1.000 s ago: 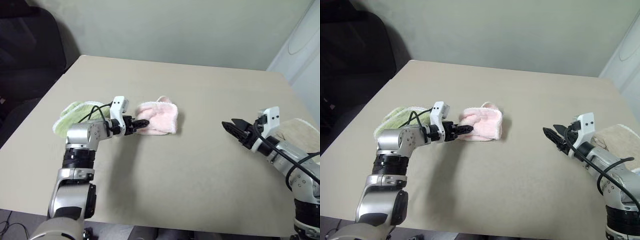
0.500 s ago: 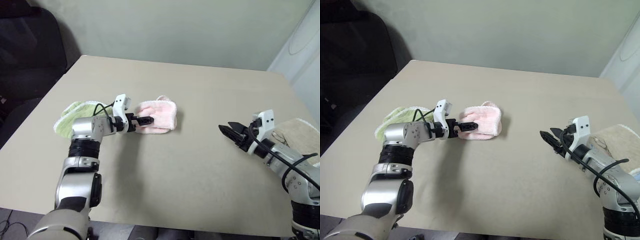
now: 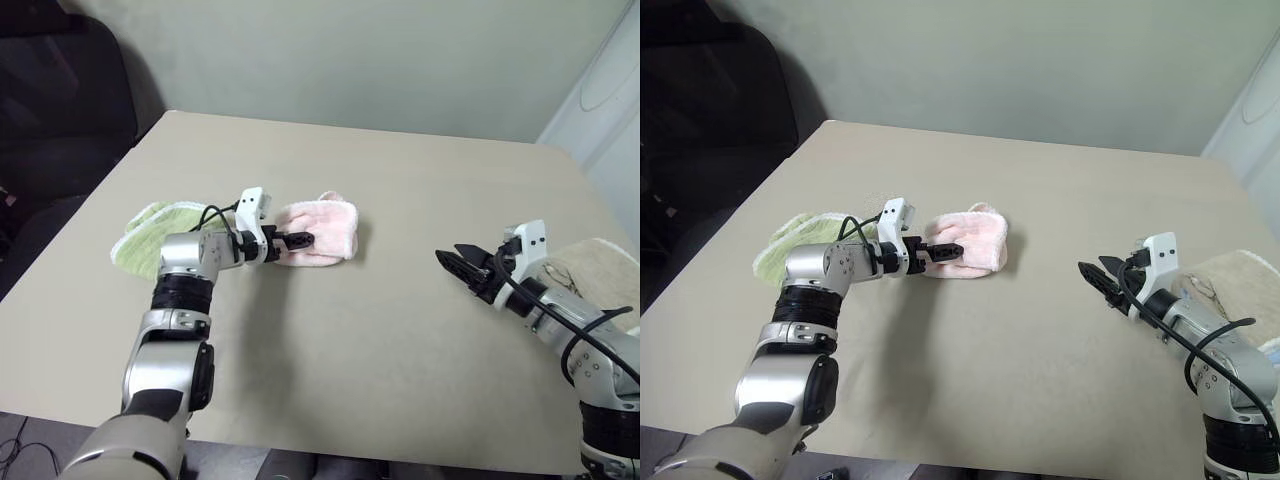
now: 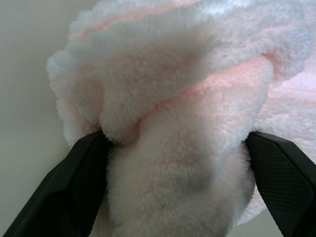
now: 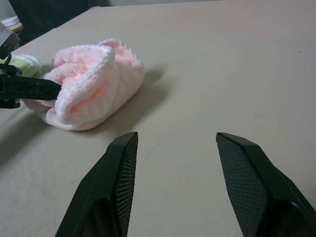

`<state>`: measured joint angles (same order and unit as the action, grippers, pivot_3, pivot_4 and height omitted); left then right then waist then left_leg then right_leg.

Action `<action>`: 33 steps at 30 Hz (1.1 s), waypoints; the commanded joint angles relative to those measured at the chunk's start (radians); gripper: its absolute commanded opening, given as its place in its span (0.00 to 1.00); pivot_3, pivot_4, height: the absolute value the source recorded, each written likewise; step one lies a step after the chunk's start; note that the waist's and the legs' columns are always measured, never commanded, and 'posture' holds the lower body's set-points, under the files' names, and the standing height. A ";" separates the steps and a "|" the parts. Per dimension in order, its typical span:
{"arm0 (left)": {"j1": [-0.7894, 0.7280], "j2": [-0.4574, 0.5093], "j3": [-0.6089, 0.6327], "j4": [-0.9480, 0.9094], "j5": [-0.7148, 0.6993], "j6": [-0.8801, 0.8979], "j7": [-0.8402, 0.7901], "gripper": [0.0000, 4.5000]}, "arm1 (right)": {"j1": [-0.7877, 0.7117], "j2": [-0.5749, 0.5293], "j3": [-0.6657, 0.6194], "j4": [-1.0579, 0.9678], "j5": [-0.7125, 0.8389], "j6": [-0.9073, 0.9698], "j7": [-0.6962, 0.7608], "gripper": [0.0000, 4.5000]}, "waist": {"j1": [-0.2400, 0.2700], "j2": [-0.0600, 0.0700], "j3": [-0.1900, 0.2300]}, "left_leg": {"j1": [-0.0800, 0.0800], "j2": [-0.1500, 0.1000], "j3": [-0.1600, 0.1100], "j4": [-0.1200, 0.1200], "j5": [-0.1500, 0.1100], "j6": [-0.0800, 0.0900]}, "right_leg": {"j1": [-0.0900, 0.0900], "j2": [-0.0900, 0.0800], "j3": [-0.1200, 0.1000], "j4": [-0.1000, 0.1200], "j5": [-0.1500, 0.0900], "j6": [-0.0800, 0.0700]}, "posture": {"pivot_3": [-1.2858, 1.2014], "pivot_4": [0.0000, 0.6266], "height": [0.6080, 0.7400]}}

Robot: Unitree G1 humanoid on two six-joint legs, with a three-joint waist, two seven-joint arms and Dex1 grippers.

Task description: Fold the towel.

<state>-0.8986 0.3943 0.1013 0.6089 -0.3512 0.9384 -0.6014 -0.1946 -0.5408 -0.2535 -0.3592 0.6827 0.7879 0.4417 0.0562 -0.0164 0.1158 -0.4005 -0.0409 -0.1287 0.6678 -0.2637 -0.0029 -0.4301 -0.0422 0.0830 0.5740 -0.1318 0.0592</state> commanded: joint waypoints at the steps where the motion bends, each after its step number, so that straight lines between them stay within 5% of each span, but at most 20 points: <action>1: 0.017 -0.003 -0.003 0.000 0.017 -0.012 0.017 0.99 | -0.006 -0.001 -0.018 -0.036 0.003 -0.019 -0.002 0.59 | 0.000 0.000 0.000 | 0.000 0.000 0.000 0.000 0.000 0.000 | 0.000 0.000 0.000 0.000 0.000 0.000 | 0.52 0.24 1.00; 11: 0.045 0.033 0.054 -0.064 -0.051 0.009 -0.052 0.96 | 0.000 0.013 -0.009 -0.044 -0.001 -0.022 -0.003 0.59 | -0.002 0.000 0.000 | 0.000 0.001 0.000 0.000 0.000 0.000 | -0.001 0.001 0.000 0.000 0.000 0.000 | 0.52 0.24 1.00; 15: 0.070 0.047 0.047 -0.095 -0.052 0.012 -0.061 0.71 | 0.002 0.014 -0.007 -0.044 -0.004 -0.022 -0.002 0.59 | -0.003 0.000 0.000 | 0.000 0.001 0.000 0.000 0.000 -0.002 | -0.001 0.001 0.000 0.000 0.000 0.000 | 0.52 0.24 1.00; 23: 0.071 0.052 0.063 -0.109 -0.062 0.005 -0.046 0.03 | -0.007 0.018 -0.004 -0.040 -0.004 -0.021 -0.003 0.59 | -0.003 0.000 0.000 | 0.000 0.001 0.000 0.000 -0.001 -0.001 | -0.001 0.001 0.000 0.000 0.000 0.000 | 0.52 0.24 1.00; 33: 0.040 0.033 0.278 -0.149 -0.189 0.020 0.074 0.00 | -0.001 0.016 -0.012 -0.043 -0.001 -0.018 -0.002 0.59 | -0.005 0.000 0.000 | -0.001 0.001 0.000 0.000 0.000 -0.002 | -0.002 0.001 0.000 0.000 0.000 0.000 | 0.52 0.24 1.00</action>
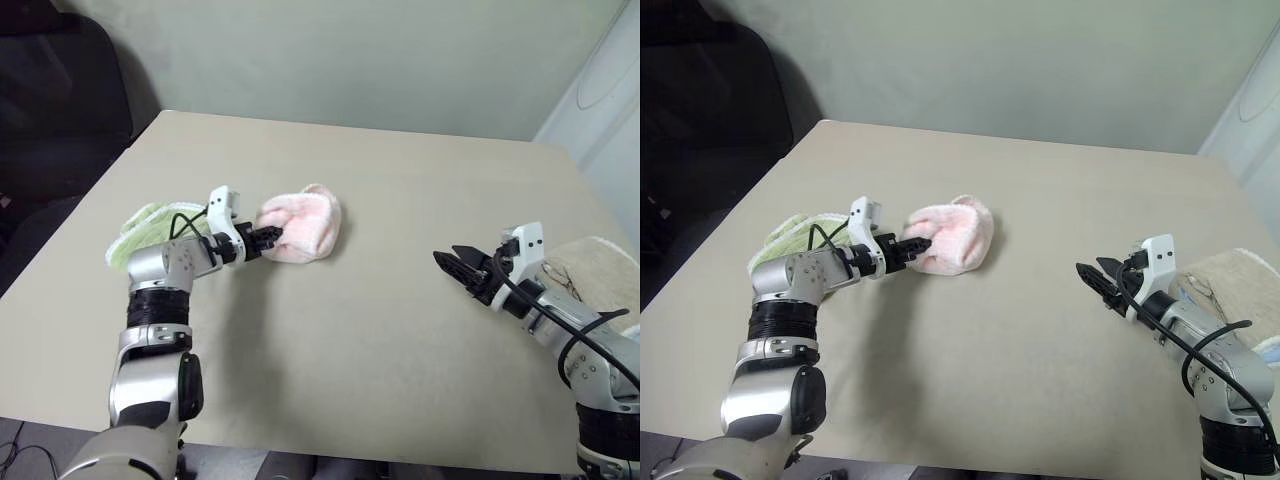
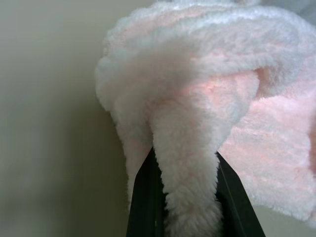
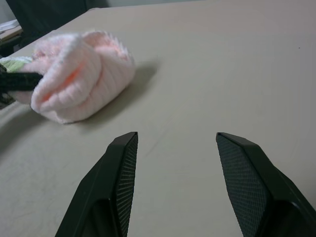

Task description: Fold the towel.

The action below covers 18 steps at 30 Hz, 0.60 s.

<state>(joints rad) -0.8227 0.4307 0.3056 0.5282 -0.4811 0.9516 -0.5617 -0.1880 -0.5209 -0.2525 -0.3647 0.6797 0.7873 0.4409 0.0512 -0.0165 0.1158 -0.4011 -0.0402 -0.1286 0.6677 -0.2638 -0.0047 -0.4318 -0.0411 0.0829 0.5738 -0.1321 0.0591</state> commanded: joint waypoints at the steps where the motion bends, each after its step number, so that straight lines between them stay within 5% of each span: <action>1: -0.039 -0.005 0.100 -0.083 -0.079 0.006 0.047 0.00 | -0.008 -0.006 -0.012 -0.036 0.002 -0.017 0.000 0.59 | 0.000 0.000 0.000 | 0.000 0.000 0.000 0.000 0.000 0.000 | 0.000 0.000 0.000 0.000 0.000 0.000 | 0.52 0.24 1.00; 8: -0.066 0.028 0.291 -0.232 -0.218 0.016 0.187 0.00 | -0.023 -0.021 -0.002 -0.020 0.000 -0.016 0.020 0.59 | -0.002 0.000 0.000 | 0.000 0.000 0.000 0.000 0.000 0.000 | 0.000 0.001 0.000 0.000 0.000 0.000 | 0.52 0.24 1.00; 18: 0.061 0.190 0.437 -0.445 -0.131 0.021 0.516 0.00 | -0.066 -0.049 0.024 0.041 -0.012 -0.026 0.078 0.59 | -0.015 0.000 0.000 | 0.001 0.000 0.000 0.000 0.001 -0.003 | 0.000 0.003 0.000 0.000 -0.001 -0.002 | 0.52 0.24 1.00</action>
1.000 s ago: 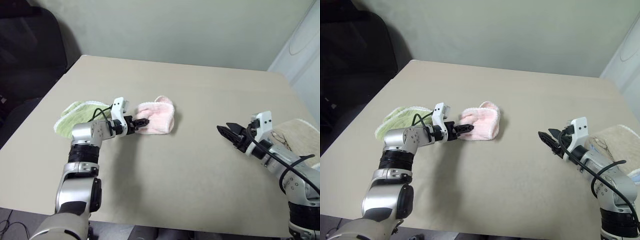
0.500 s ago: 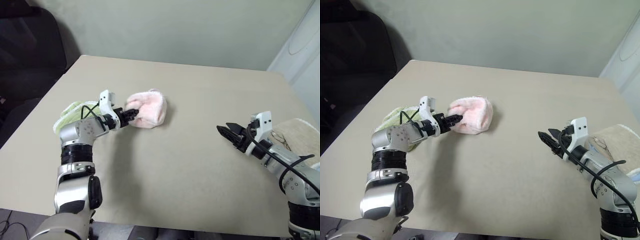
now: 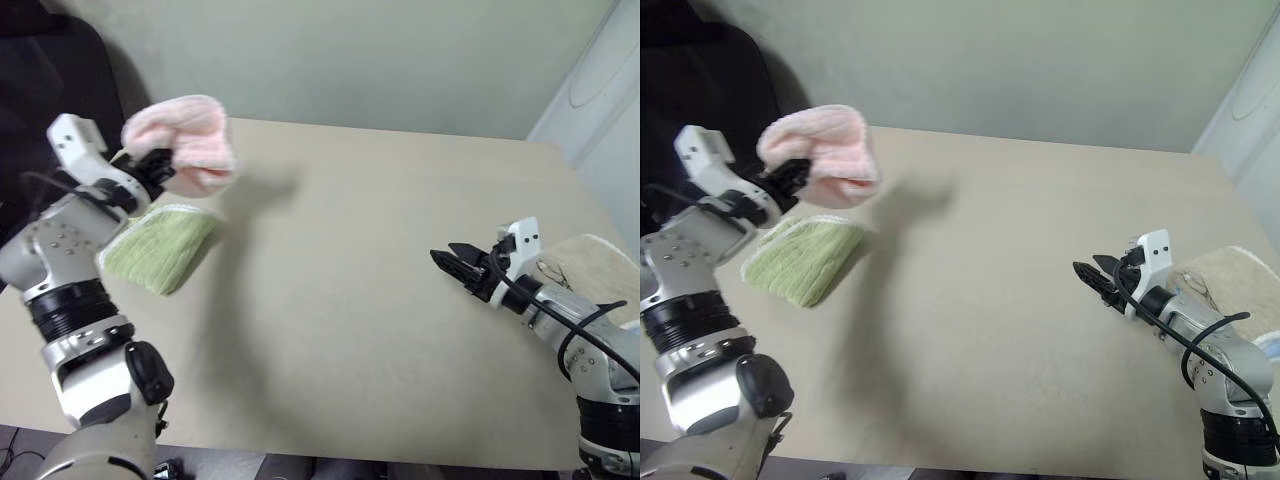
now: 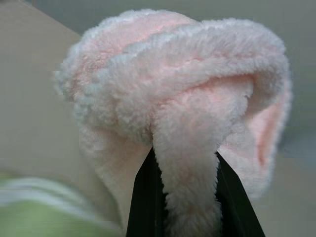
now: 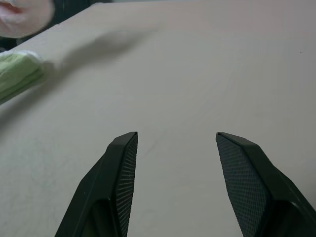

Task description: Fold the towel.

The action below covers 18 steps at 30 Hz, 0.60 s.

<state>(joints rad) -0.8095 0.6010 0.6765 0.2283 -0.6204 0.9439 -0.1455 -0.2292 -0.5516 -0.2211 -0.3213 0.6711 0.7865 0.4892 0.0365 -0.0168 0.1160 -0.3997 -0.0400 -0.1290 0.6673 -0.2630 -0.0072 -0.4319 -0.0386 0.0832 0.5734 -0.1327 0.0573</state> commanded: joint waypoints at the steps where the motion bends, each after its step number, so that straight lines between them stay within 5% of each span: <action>1: 0.079 0.015 0.077 -0.193 0.003 0.046 0.124 0.00 | -0.032 -0.019 -0.002 0.006 -0.005 -0.026 0.036 0.59 | -0.001 0.000 0.000 | 0.000 0.000 0.000 0.000 0.002 -0.004 | 0.000 0.000 0.000 0.000 -0.001 -0.001 | 0.52 0.24 1.00; 8: 0.211 -0.136 0.192 -0.469 -0.049 0.191 0.329 0.00 | -0.118 -0.022 0.051 0.085 -0.032 -0.038 0.091 0.59 | 0.007 -0.001 0.000 | 0.000 0.000 -0.001 0.000 -0.003 -0.007 | 0.001 0.000 -0.001 0.001 -0.001 -0.008 | 0.52 0.24 1.00; 14: 0.276 -0.226 0.213 -0.497 -0.063 0.204 0.377 0.00 | -0.164 -0.010 0.085 0.125 -0.053 -0.050 0.117 0.59 | 0.007 -0.001 0.000 | 0.001 0.001 -0.001 -0.001 -0.002 -0.008 | 0.000 0.000 -0.002 0.002 -0.001 -0.008 | 0.52 0.24 1.00; 18: 0.286 -0.232 0.220 -0.470 -0.077 0.187 0.371 0.30 | -0.168 -0.005 0.086 0.128 -0.057 -0.052 0.119 0.59 | 0.007 -0.002 0.000 | 0.001 0.001 -0.002 -0.001 0.003 -0.010 | 0.000 0.001 -0.002 0.002 -0.001 -0.008 | 0.52 0.24 1.00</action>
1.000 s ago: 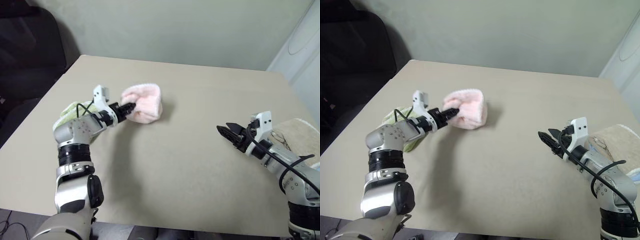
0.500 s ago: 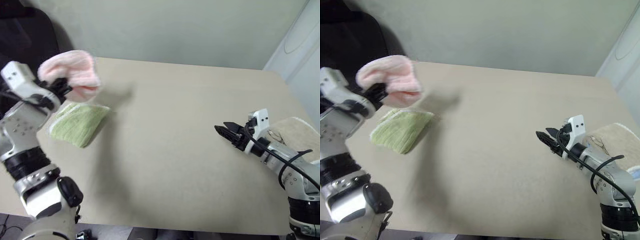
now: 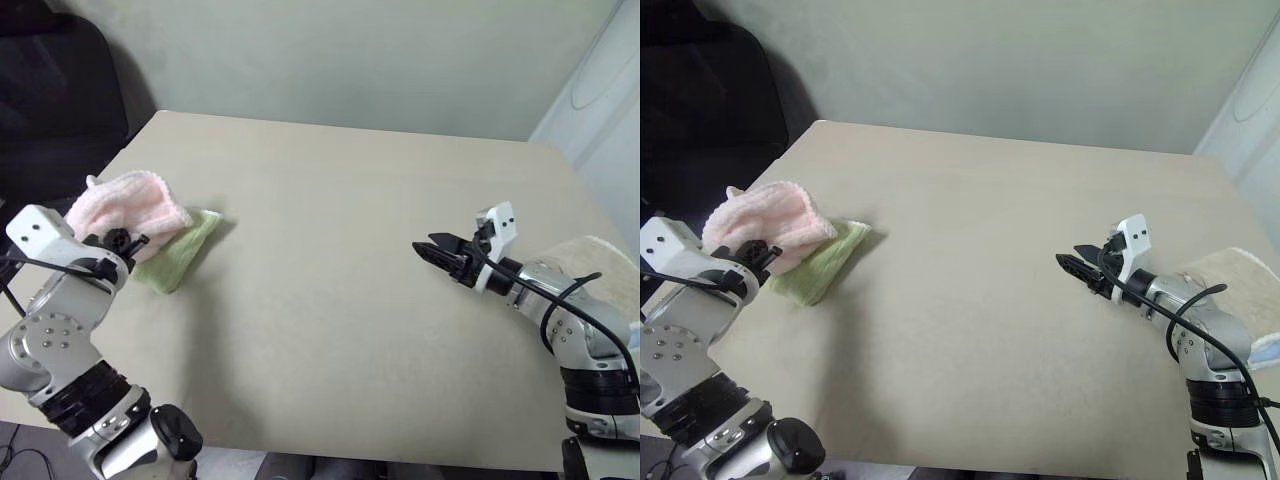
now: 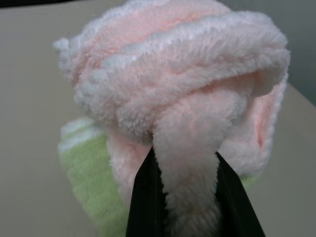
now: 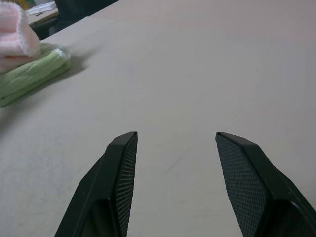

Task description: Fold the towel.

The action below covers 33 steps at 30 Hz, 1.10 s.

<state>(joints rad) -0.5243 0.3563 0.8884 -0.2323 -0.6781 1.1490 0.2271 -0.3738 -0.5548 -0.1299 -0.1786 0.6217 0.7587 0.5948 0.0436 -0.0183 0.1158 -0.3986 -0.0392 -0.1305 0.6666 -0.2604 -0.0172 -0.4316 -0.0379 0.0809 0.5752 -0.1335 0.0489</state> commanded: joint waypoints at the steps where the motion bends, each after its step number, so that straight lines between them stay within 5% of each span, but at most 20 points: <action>1: 0.000 0.014 0.011 -0.003 -0.024 -0.020 -0.006 0.39 | -0.020 -0.001 -0.006 -0.017 -0.008 -0.025 0.013 0.59 | 0.000 0.000 0.000 | 0.000 0.000 0.000 0.000 0.000 0.000 | 0.000 0.000 0.000 0.000 0.000 0.000 | 0.52 0.24 1.00; 9: 0.003 0.036 0.034 0.037 -0.060 -0.044 -0.032 0.99 | 0.018 0.006 -0.024 -0.045 -0.005 -0.027 0.001 0.59 | 0.000 0.000 0.000 | 0.000 0.000 0.000 0.000 -0.004 0.002 | 0.000 0.000 0.000 0.000 0.000 0.000 | 0.52 0.24 1.00; 19: 0.145 0.149 0.033 -0.027 -0.123 0.005 -0.142 0.99 | 0.031 0.014 -0.019 -0.044 -0.006 -0.023 0.006 0.59 | -0.007 0.000 0.000 | 0.001 0.000 0.000 -0.001 -0.005 0.001 | 0.000 0.001 0.000 0.000 0.000 0.000 | 0.52 0.24 1.00; 25: 0.291 0.233 0.134 -0.070 -0.268 -0.019 -0.311 0.99 | -0.004 0.024 0.016 -0.008 -0.015 -0.023 0.033 0.59 | -0.011 0.000 0.000 | 0.001 0.000 -0.001 -0.002 -0.013 -0.002 | -0.001 0.001 0.001 0.000 -0.001 -0.002 | 0.52 0.24 1.00; 33: 0.620 0.320 0.284 -0.045 -0.246 -0.253 -0.652 0.99 | -0.024 0.008 0.024 0.026 -0.025 -0.034 0.076 0.59 | -0.017 0.000 0.000 | 0.002 0.002 -0.002 -0.003 -0.016 -0.004 | -0.002 0.004 0.001 0.001 -0.005 -0.007 | 0.52 0.24 1.00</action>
<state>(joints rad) 0.0588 0.6397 1.1338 -0.2692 -0.9471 0.9776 -0.3434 -0.3808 -0.5304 -0.0873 -0.1431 0.6011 0.7490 0.6491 0.0262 -0.0183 0.1158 -0.3968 -0.0366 -0.1335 0.6640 -0.2769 -0.0222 -0.4335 -0.0332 0.0829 0.5761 -0.1391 0.0421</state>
